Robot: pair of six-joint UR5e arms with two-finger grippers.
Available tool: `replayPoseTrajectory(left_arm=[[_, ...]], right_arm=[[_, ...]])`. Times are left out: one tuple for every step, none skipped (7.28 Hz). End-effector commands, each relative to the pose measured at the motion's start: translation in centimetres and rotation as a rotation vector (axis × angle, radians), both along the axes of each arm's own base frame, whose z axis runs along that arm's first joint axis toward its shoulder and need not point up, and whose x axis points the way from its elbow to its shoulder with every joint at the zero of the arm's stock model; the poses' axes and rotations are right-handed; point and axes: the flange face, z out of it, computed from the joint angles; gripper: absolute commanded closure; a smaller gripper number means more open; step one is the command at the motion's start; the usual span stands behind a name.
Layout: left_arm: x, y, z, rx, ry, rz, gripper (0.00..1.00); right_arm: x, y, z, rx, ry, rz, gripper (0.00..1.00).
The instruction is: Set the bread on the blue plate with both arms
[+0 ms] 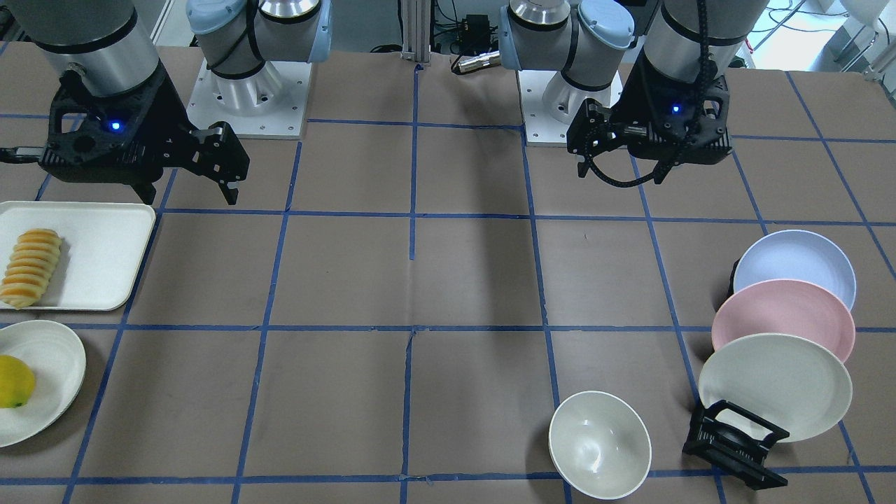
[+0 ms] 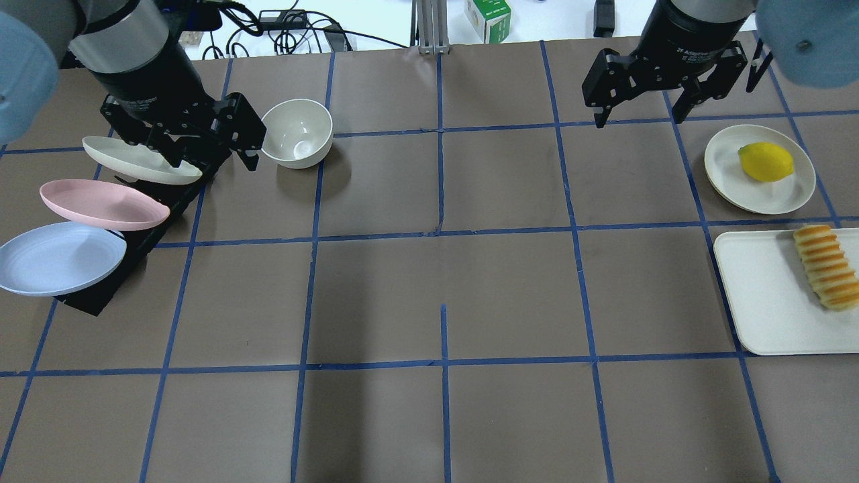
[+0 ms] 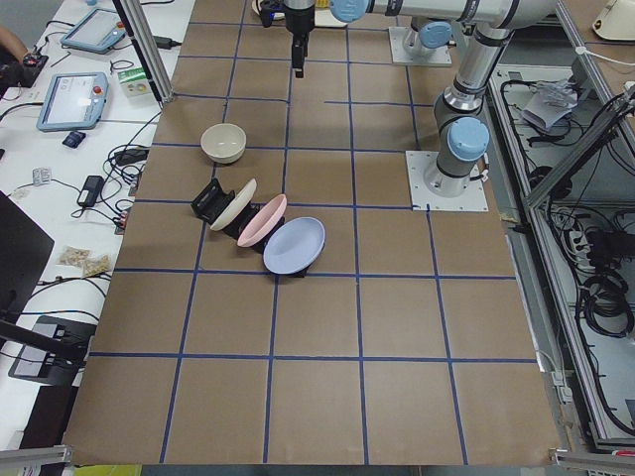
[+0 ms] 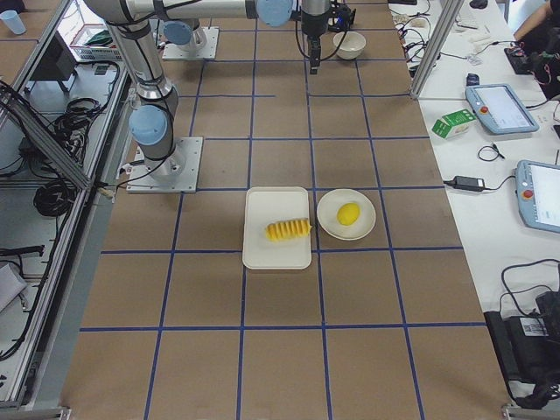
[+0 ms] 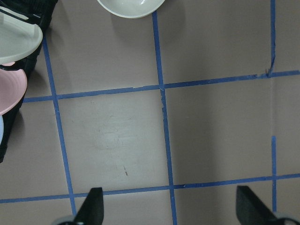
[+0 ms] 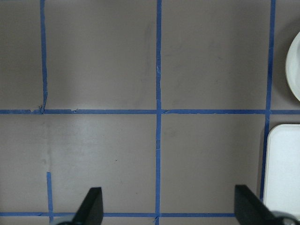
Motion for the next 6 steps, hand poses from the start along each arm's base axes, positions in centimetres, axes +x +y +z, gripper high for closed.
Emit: replayPoseTrajectory(left_arm=[[0.52, 0.25, 0.05, 0.000, -0.001, 0.014, 0.00], [0.53, 0.37, 0.18, -0.001, -0.003, 0.013, 0.00], [0.61, 0.40, 0.25, -0.003, -0.003, 0.015, 0.00], [0.68, 0.38, 0.25, -0.003, -0.003, 0.016, 0.00], [0.74, 0.34, 0.34, -0.006, -0.002, 0.019, 0.00], [0.74, 0.39, 0.42, -0.008, -0.002, 0.021, 0.00]], right_arm=[[-0.02, 0.07, -0.22, 0.004, -0.001, -0.001, 0.00], [-0.02, 0.14, -0.54, 0.012, -0.001, -0.001, 0.00], [-0.27, 0.17, -0.70, 0.021, 0.000, -0.005, 0.00], [-0.28, 0.20, -0.60, 0.018, 0.000, -0.005, 0.00], [-0.28, 0.29, -0.43, 0.014, 0.001, -0.005, 0.00], [-0.35, 0.26, -0.41, 0.012, 0.001, -0.007, 0.00]])
